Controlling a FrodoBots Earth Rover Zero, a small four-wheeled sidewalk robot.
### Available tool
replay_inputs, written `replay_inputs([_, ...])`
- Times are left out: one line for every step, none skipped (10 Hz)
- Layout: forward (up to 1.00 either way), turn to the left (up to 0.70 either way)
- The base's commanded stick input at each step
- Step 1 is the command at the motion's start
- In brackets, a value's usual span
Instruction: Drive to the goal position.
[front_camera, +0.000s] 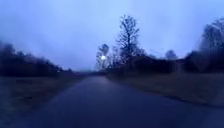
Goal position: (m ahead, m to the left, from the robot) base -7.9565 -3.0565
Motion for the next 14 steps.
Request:
replay_inputs([0.02, -0.29])
replay_inputs([0.17, 0.00])
replay_inputs([0.45, 0.00])
replay_inputs([0.45, 0.00])
replay_inputs([0.45, 0.00])
replay_inputs([0.45, 0.00])
replay_inputs([0.45, 0.00])
replay_inputs([0.45, 0.00])
replay_inputs([0.45, 0.00])
replay_inputs([0.45, 0.00])
replay_inputs([0.41, 0.00])
replay_inputs([0.08, -0.02])
replay_inputs([0.00, -0.09])
replay_inputs([0.00, -0.26])
